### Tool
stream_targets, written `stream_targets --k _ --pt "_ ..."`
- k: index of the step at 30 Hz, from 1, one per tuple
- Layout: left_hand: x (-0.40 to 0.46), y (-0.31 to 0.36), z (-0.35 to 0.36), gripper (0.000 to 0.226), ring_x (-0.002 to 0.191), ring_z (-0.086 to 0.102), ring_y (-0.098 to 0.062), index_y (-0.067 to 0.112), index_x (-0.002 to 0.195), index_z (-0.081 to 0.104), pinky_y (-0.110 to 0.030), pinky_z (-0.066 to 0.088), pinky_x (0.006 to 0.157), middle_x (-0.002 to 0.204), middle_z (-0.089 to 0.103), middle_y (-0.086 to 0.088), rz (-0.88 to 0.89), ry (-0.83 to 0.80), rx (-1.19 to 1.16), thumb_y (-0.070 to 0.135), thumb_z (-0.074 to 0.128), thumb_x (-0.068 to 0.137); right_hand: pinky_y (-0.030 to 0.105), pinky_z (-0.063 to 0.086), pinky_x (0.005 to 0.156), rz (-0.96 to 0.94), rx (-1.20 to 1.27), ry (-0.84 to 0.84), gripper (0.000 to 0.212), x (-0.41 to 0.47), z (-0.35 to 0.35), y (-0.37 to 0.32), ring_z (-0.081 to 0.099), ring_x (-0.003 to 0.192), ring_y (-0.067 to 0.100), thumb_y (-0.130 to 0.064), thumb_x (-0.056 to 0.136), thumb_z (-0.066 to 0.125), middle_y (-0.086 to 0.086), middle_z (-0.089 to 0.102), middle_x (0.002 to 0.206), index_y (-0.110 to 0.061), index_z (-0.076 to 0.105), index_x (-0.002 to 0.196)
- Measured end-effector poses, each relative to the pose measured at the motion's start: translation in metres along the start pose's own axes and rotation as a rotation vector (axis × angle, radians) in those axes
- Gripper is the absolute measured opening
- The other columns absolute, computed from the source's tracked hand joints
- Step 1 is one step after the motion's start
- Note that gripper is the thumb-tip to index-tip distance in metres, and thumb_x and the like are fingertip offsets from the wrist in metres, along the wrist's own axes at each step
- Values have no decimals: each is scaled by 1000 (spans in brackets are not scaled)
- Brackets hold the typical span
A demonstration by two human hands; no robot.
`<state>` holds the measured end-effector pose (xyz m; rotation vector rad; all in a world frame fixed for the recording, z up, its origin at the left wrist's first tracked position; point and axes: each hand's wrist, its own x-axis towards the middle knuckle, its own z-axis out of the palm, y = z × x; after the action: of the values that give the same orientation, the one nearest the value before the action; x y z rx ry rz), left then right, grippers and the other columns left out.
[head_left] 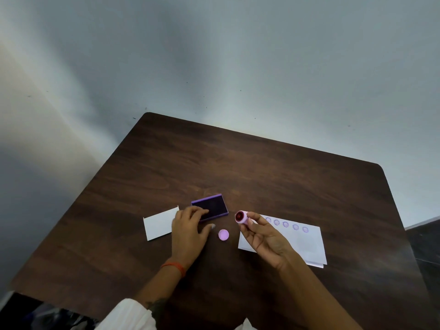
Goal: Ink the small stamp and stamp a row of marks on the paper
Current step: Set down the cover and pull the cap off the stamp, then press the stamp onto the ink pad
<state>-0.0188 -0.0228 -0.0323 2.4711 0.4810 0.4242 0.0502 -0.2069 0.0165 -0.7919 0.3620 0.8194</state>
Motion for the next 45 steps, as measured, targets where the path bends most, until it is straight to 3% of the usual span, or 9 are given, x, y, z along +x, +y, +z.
stream_targets --k 4,7,15,19,23,28,31,41,45 --pt "8 -14 0 59 124 47 -30 18 120 57 -45 36 101 126 59 -7 1 38 108 36 78 67 23 59 65 -25 -40 22 14 6 5 1 72 86 18 -1 67 65 10 76 88 -9 74 74" --pt "11 -22 3 73 138 31 -30 16 130 48 -51 9 115 136 53 -7 29 -9 215 51 71 70 24 59 65 -18 -81 38 20 11 8 0 72 86 17 -4 68 66 8 76 92 -13 75 84" --pt "11 -35 11 84 143 14 -26 15 138 37 -51 -11 113 145 44 -6 -23 -123 278 68 52 74 19 57 63 -30 -293 76 22 27 19 -1 71 82 13 1 83 57 4 76 90 -13 73 88" --pt "11 -38 12 78 142 20 -28 14 135 40 -50 -9 116 142 48 -6 4 -108 252 64 50 76 24 57 74 -128 -732 106 21 42 36 2 66 96 20 -1 82 62 9 70 104 -14 66 97" --pt "10 -37 11 71 140 25 -28 11 133 44 -46 -7 116 139 51 -6 41 -63 228 56 51 78 26 50 79 -488 -1363 143 18 60 64 14 66 90 22 -6 77 68 11 72 95 -11 70 94" --pt "11 -36 11 70 142 13 -25 16 139 36 -46 -9 116 148 38 -4 46 -94 222 56 43 82 37 40 91 -631 -1943 -165 24 80 75 29 53 106 34 1 81 56 21 60 110 1 60 104" --pt "11 -36 11 69 143 3 -22 20 141 30 -47 -11 115 152 31 -2 36 -122 225 54 42 83 39 33 106 -535 -2236 -329 51 85 72 34 42 124 33 0 73 68 19 51 131 -3 50 121" --pt "12 -37 12 67 143 -2 -22 19 142 26 -49 -8 115 151 31 -1 26 -126 195 49 41 84 39 36 107 -646 -2182 -188 43 88 69 47 46 124 31 -6 82 61 19 54 131 -4 50 123" --pt "12 -37 13 65 143 2 -23 18 141 30 -49 -8 116 150 34 -1 27 -115 201 49 45 86 37 48 90 -775 -2215 -381 37 90 71 31 58 105 36 5 72 66 24 64 110 3 59 109"
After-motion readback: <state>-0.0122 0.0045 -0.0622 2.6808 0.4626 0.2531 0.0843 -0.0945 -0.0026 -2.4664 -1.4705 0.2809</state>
